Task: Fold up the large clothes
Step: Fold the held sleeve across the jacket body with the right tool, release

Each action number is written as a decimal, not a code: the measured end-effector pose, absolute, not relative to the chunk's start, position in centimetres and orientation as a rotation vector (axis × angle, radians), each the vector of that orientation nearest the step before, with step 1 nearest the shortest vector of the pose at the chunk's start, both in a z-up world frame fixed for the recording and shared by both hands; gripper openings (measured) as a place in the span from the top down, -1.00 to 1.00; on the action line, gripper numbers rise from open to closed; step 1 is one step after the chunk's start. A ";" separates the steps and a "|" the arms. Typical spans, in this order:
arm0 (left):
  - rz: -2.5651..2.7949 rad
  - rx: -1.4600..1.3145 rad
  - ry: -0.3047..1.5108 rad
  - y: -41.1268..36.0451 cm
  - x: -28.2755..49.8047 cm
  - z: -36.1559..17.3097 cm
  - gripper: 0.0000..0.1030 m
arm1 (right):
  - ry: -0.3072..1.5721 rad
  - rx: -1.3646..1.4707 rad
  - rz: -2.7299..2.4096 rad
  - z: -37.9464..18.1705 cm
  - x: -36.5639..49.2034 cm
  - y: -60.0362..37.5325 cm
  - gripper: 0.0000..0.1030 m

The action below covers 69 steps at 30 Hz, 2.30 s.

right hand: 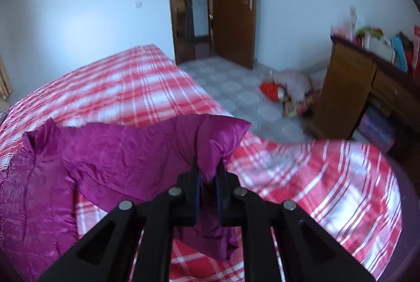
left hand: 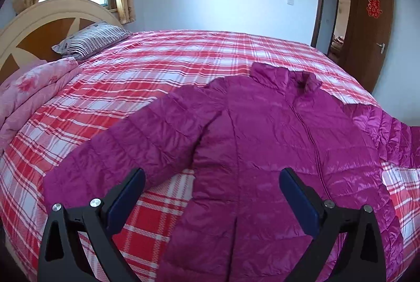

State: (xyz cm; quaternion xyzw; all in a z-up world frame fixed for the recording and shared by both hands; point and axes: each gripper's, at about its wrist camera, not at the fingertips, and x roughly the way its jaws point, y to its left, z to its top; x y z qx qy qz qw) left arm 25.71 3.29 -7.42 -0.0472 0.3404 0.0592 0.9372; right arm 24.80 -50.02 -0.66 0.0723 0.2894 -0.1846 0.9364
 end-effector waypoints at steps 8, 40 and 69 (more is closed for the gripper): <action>0.126 -0.140 0.686 5.9 25.6 -7.2 -0.98 | 0.478 -0.025 -0.259 6.1 27.2 -41.2 0.78; 0.200 -0.080 0.740 9.3 27.1 -8.9 -0.98 | 0.668 -0.296 0.416 -10.0 35.4 -10.2 -0.64; 0.092 0.085 0.863 -4.6 41.7 -16.4 -0.98 | 0.800 0.055 0.044 -15.0 47.0 -30.1 -0.02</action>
